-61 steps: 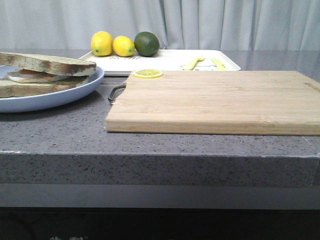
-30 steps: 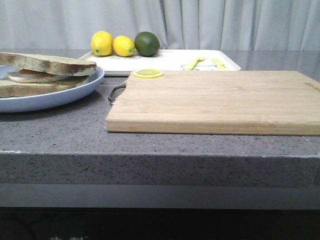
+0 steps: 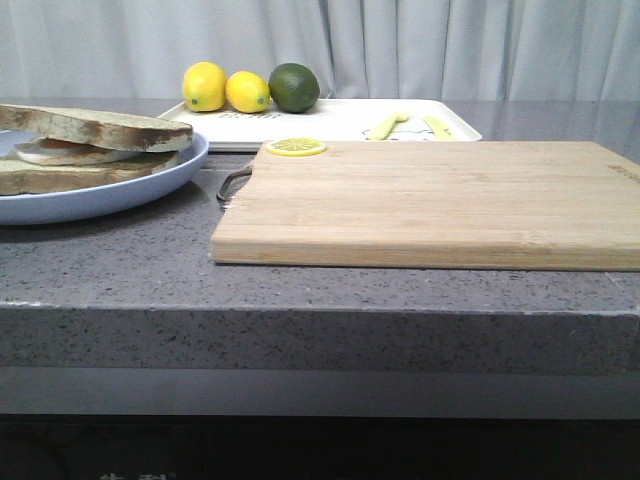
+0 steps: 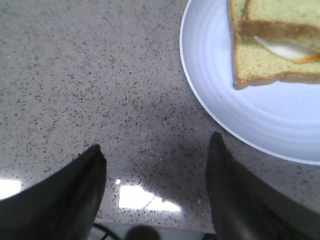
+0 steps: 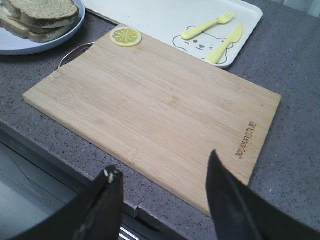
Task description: Place bread and move sandwich to tray
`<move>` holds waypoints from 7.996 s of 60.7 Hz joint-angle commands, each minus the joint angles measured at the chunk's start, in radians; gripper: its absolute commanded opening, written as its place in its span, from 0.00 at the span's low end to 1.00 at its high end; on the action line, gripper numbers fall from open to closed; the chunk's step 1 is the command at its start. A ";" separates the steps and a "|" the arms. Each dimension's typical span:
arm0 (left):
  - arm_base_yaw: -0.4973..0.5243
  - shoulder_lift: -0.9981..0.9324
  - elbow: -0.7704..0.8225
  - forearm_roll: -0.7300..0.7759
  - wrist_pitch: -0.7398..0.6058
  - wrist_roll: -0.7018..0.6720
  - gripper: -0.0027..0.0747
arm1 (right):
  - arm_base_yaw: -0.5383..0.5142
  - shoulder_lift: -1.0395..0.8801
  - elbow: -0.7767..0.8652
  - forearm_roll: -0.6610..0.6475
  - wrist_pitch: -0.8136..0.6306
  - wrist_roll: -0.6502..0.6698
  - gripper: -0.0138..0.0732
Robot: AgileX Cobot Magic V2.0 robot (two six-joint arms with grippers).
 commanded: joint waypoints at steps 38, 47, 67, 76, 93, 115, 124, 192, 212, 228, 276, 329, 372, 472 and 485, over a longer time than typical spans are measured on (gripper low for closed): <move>0.255 0.450 -0.227 -0.664 -0.052 0.380 0.58 | -0.005 0.002 -0.026 -0.010 -0.071 0.000 0.62; 0.255 0.486 -0.227 -0.679 -0.054 0.380 0.56 | -0.005 0.002 -0.026 -0.010 -0.071 0.000 0.62; 0.255 0.495 -0.227 -0.683 -0.041 0.380 0.10 | -0.005 0.002 -0.026 -0.010 -0.071 0.000 0.62; 0.255 0.493 -0.227 -0.707 -0.031 0.384 0.01 | -0.005 0.002 -0.026 -0.010 -0.071 0.000 0.62; 0.251 0.493 -0.308 -0.829 0.007 0.454 0.01 | -0.005 0.002 -0.026 -0.010 -0.071 0.000 0.62; 0.121 0.558 -0.588 -0.880 0.011 0.436 0.01 | -0.005 0.002 -0.026 -0.010 -0.071 0.000 0.62; 0.067 0.647 -0.729 -0.949 -0.020 0.394 0.01 | -0.005 0.002 -0.026 -0.010 -0.071 0.000 0.62; 0.027 0.879 -1.004 -0.879 -0.088 0.166 0.42 | -0.005 0.002 -0.026 -0.010 -0.071 0.000 0.62; -0.026 0.600 -0.859 -0.587 -0.125 0.182 0.42 | -0.005 0.002 -0.026 -0.010 -0.071 0.000 0.62; -0.191 0.267 -0.474 -0.522 -0.287 0.352 0.42 | -0.005 0.002 -0.026 -0.010 -0.071 0.000 0.62; -0.313 -0.616 0.324 -0.404 -0.354 0.352 0.42 | -0.005 0.002 -0.026 -0.010 -0.022 0.000 0.62; -0.313 -0.716 0.365 -0.406 -0.351 0.352 0.01 | -0.005 0.002 -0.026 -0.010 -0.014 0.000 0.08; -0.083 -0.788 0.384 -0.388 -0.355 0.352 0.01 | -0.005 0.002 -0.026 -0.010 -0.015 0.000 0.08; 0.043 -1.197 1.093 -0.195 -0.955 0.004 0.01 | -0.005 0.005 -0.026 -0.010 -0.014 0.000 0.08; 0.023 -1.197 1.093 -0.175 -0.950 0.004 0.01 | -0.005 0.005 -0.026 -0.010 -0.014 0.000 0.08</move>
